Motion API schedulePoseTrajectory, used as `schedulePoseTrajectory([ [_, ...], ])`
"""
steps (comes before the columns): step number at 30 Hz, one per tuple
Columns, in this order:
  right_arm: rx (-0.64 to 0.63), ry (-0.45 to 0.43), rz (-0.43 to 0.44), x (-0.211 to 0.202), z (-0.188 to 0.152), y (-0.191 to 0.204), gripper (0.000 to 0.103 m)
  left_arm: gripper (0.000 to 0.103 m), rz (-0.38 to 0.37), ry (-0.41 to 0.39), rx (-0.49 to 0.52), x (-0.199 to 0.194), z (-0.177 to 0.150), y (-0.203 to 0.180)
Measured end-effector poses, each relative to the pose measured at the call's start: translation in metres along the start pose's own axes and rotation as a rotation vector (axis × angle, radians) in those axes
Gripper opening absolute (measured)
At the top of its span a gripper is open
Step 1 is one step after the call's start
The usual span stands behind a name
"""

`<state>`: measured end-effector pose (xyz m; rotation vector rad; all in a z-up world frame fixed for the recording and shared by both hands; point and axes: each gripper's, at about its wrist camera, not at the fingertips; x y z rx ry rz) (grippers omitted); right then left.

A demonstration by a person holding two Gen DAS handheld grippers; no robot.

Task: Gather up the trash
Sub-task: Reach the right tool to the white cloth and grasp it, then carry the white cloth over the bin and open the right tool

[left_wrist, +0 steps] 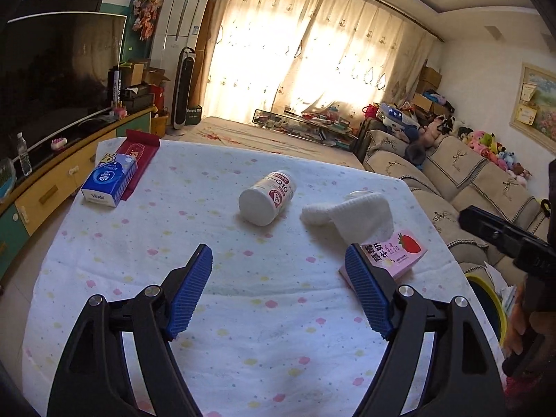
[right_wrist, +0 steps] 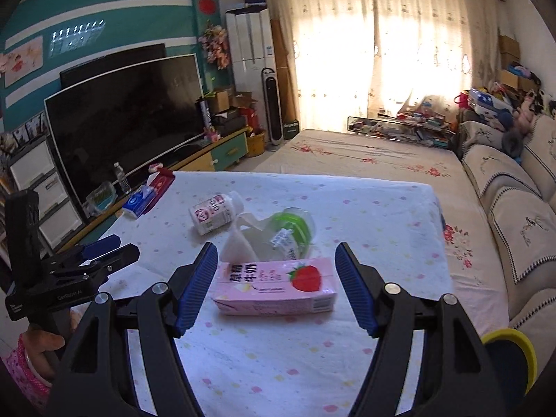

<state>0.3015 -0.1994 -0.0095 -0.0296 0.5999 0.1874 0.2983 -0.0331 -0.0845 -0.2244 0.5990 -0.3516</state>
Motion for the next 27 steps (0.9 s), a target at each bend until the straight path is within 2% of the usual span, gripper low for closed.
schedulePoseTrajectory([
  [4,-0.061,0.050,0.000,0.040,0.007,0.030,0.067,0.078,0.002,-0.002,0.006,-0.001,-0.002,-0.006],
  [7,-0.085,0.087,-0.007,0.066,0.011,0.041,0.060,0.078,0.003,-0.001,0.018,-0.002,-0.004,-0.010],
  [9,-0.094,0.114,0.000,0.079,0.010,0.044,0.048,0.078,0.005,0.003,0.025,-0.003,-0.004,-0.014],
  [11,-0.097,0.142,0.008,0.092,0.010,0.045,0.033,0.078,0.004,0.005,0.033,-0.002,-0.005,-0.017],
  [13,-0.078,0.166,0.020,0.098,0.007,0.040,0.005,0.078,0.005,0.006,0.038,-0.002,-0.005,-0.018],
  [15,-0.044,0.158,0.033,0.096,0.007,0.034,0.003,0.078,0.007,0.006,0.041,-0.002,-0.006,-0.018],
  [19,-0.025,0.081,0.067,0.073,0.013,0.026,0.002,0.078,0.010,0.010,0.044,-0.001,-0.007,-0.019],
  [27,0.020,-0.061,0.197,0.028,0.028,0.016,0.002,0.078,0.021,0.017,0.055,0.003,-0.009,-0.020],
])
Point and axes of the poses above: each gripper's, at about its wrist camera, not at the fingertips, and x roughly the way its jaws point, y to its left, z to its top, and after that the axes turned 6 degrees about -z, right-handed
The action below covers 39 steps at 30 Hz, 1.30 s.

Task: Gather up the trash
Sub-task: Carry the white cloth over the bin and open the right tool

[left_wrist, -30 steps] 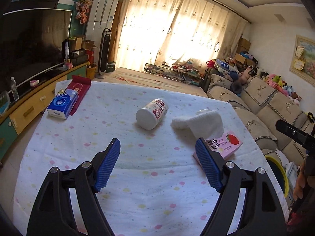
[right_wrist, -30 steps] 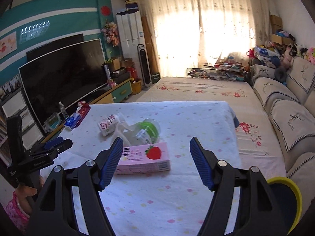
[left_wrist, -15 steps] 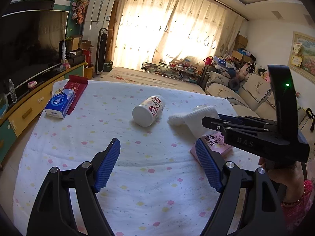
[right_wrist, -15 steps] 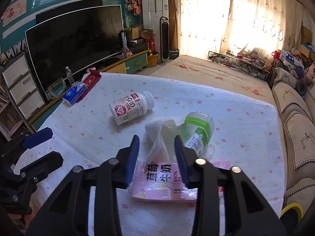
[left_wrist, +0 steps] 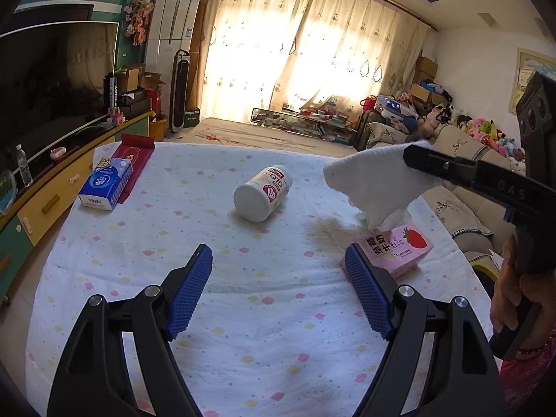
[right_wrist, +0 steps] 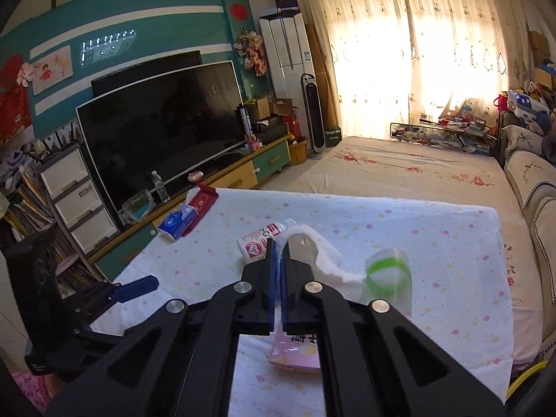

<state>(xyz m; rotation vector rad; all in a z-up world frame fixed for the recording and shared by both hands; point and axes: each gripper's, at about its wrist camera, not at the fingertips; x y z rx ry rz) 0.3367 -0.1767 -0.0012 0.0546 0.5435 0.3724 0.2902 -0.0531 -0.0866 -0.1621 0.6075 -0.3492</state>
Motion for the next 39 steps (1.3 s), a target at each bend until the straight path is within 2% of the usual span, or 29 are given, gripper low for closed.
schedulePoseTrajectory([
  [11,-0.002,-0.149,0.057,-0.086,0.027,0.008,0.002,0.078,0.003,0.008,0.003,0.002,-0.001,-0.002],
  [16,-0.034,-0.213,0.026,-0.136,0.032,0.012,0.002,0.078,0.001,0.008,0.002,0.001,-0.001,-0.001],
  [21,-0.027,-0.256,-0.079,-0.190,0.024,-0.012,0.002,0.078,-0.001,0.010,0.009,0.001,-0.001,-0.004],
  [27,0.030,-0.239,-0.282,-0.235,0.000,-0.067,0.003,0.078,-0.003,0.017,0.020,0.003,-0.003,-0.007],
  [32,0.077,-0.172,-0.441,-0.254,-0.029,-0.113,0.003,0.078,-0.002,0.021,0.029,0.003,-0.003,-0.010],
  [35,0.110,-0.116,-0.543,-0.256,-0.050,-0.142,0.003,0.078,-0.002,0.023,0.028,0.004,-0.004,-0.010],
  [39,0.164,-0.033,-0.635,-0.247,-0.080,-0.177,0.003,0.078,-0.004,0.026,0.025,0.004,-0.004,-0.011],
])
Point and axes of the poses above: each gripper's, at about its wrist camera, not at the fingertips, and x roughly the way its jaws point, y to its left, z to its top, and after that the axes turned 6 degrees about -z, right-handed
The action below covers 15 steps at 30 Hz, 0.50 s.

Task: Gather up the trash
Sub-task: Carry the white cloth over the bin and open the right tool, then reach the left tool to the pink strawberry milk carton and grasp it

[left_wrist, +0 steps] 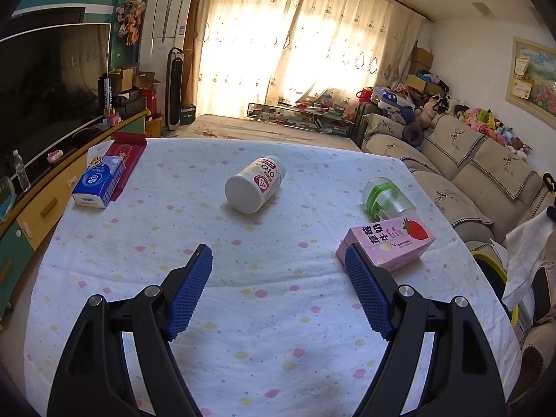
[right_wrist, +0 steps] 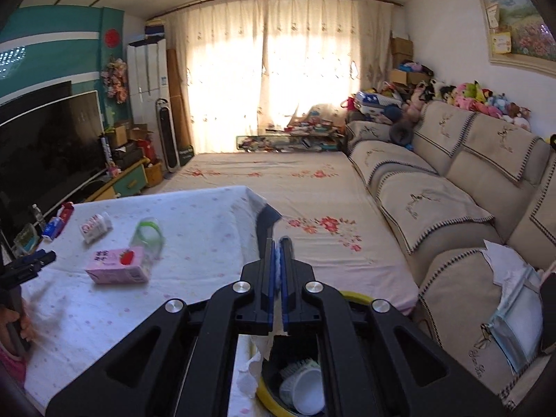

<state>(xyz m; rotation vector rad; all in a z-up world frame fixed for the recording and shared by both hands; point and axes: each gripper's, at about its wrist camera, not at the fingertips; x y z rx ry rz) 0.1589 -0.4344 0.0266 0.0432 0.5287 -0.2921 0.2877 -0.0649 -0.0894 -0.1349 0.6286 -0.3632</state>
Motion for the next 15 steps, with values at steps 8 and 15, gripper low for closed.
schedulePoseTrajectory([
  [8,-0.013,0.158,-0.128,0.051,-0.036,-0.019,0.042,0.078,0.003,0.005,0.002,0.002,-0.001,0.000],
  [15,0.022,0.114,-0.126,0.045,-0.029,-0.011,0.043,0.078,-0.004,0.010,0.003,0.003,-0.002,-0.001],
])
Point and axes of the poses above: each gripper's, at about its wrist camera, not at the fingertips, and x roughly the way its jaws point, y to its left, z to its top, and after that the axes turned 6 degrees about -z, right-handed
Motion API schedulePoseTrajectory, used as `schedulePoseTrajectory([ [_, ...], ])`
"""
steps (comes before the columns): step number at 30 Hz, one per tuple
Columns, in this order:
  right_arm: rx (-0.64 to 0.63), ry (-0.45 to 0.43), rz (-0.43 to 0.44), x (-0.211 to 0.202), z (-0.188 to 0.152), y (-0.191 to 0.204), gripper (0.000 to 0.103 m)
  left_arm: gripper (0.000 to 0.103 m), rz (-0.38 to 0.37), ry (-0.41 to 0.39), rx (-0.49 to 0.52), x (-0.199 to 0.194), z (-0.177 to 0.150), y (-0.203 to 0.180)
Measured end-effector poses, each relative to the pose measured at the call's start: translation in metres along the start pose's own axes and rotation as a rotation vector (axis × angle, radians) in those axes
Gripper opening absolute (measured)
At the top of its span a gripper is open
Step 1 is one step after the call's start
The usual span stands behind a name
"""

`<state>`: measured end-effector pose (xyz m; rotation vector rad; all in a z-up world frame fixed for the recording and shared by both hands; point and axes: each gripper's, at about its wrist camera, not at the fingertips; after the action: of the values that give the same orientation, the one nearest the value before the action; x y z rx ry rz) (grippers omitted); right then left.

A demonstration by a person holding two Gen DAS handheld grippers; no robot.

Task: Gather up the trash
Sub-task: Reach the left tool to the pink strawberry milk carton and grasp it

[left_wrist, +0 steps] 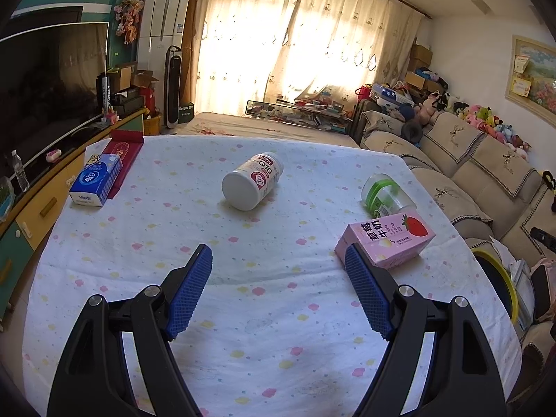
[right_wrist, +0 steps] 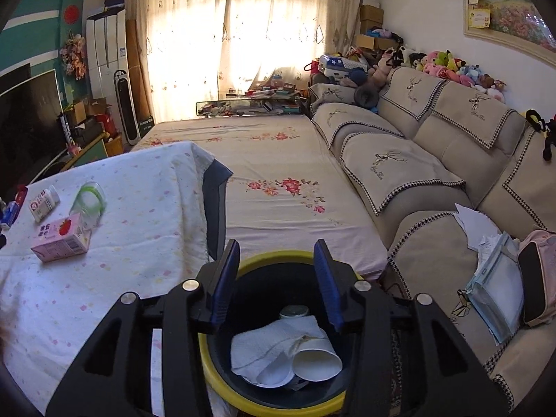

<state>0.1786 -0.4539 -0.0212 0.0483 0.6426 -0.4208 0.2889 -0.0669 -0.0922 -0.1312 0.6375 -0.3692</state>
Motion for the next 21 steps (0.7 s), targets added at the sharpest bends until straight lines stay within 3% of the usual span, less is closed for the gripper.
schedulePoseTrajectory([
  [4,0.035,-0.116,0.093,-0.023,0.025,0.024,0.058,0.078,-0.003,0.002,0.007,0.001,0.000,-0.001],
  [11,0.110,-0.265,0.334,-0.042,0.075,0.095,0.065,0.078,-0.049,0.018,0.062,0.003,0.000,-0.015],
  [14,0.114,-0.266,0.400,-0.032,0.086,0.125,0.065,0.083,-0.073,0.039,0.098,0.007,0.002,-0.027],
  [17,0.106,-0.238,0.419,-0.013,0.082,0.149,0.065,0.083,-0.141,0.122,0.117,0.020,0.005,-0.037],
  [21,0.106,-0.147,0.465,0.018,0.071,0.163,0.065,0.083,-0.188,0.193,0.172,0.041,0.014,-0.048],
])
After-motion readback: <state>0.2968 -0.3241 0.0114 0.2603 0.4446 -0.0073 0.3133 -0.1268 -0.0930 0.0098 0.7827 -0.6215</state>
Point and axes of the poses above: each gripper's, at about its wrist camera, not at the fingertips, and x roughly the way its jaws point, y to its left, z to its top, and after that the axes turned 6 degrees about -z, right-handed
